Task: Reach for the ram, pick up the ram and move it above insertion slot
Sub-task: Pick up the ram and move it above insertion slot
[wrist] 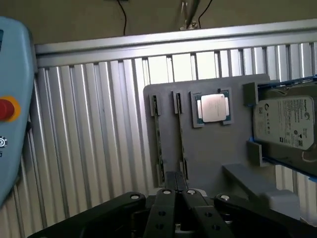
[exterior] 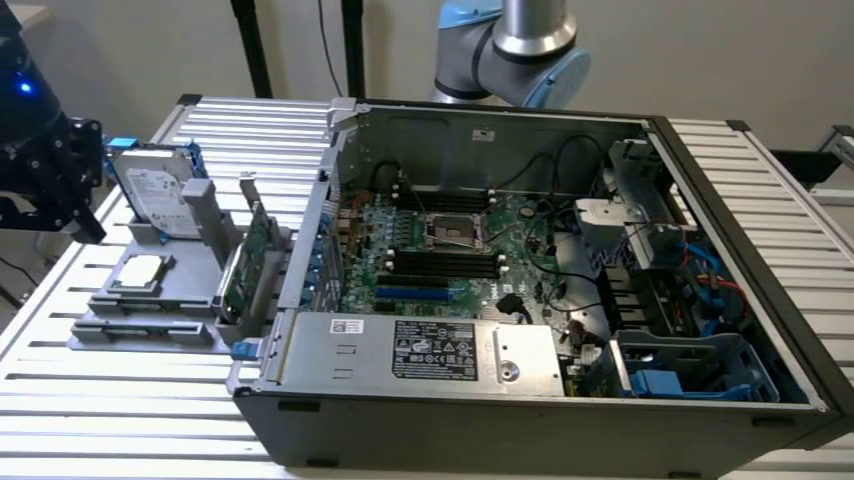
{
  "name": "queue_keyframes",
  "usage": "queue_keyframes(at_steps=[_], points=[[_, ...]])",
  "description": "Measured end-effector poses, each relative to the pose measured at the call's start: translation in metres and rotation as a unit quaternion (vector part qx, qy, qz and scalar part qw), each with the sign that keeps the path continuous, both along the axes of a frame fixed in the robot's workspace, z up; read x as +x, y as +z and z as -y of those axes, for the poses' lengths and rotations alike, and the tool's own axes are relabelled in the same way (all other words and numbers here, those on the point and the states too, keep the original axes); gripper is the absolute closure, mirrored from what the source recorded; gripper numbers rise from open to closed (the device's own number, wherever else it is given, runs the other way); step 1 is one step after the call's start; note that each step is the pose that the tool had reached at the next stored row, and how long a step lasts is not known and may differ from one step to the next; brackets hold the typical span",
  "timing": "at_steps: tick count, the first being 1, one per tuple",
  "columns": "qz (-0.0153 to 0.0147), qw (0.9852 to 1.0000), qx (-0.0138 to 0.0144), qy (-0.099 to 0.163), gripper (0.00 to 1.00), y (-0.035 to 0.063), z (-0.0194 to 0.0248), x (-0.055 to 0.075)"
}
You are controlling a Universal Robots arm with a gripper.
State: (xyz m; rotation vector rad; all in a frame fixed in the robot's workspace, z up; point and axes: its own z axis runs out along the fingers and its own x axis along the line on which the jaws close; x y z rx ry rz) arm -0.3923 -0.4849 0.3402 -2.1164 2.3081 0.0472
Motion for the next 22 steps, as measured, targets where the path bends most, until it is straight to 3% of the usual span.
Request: queue_keyframes(at_steps=[7,13,16,19,21,22], points=[[0.0011,0.9981,0.0039,0.062,0.89,-0.0019,0.0001,0.0001],[0.0011,0.9976,0.0045,0.069,0.89,-0.0019,0.0001,0.0001],[0.0011,0.9976,0.0045,0.069,0.82,-0.0019,0.0001,0.0001],[0.0012,0.9976,0.0046,0.069,0.64,-0.0027,0.0001,0.0000],[0.0012,0.9976,0.0046,0.069,0.64,-0.0057,0.0001,0.0001],[0.0011,0.9976,0.0045,0.069,0.58,-0.0074,0.0001,0.0000]])
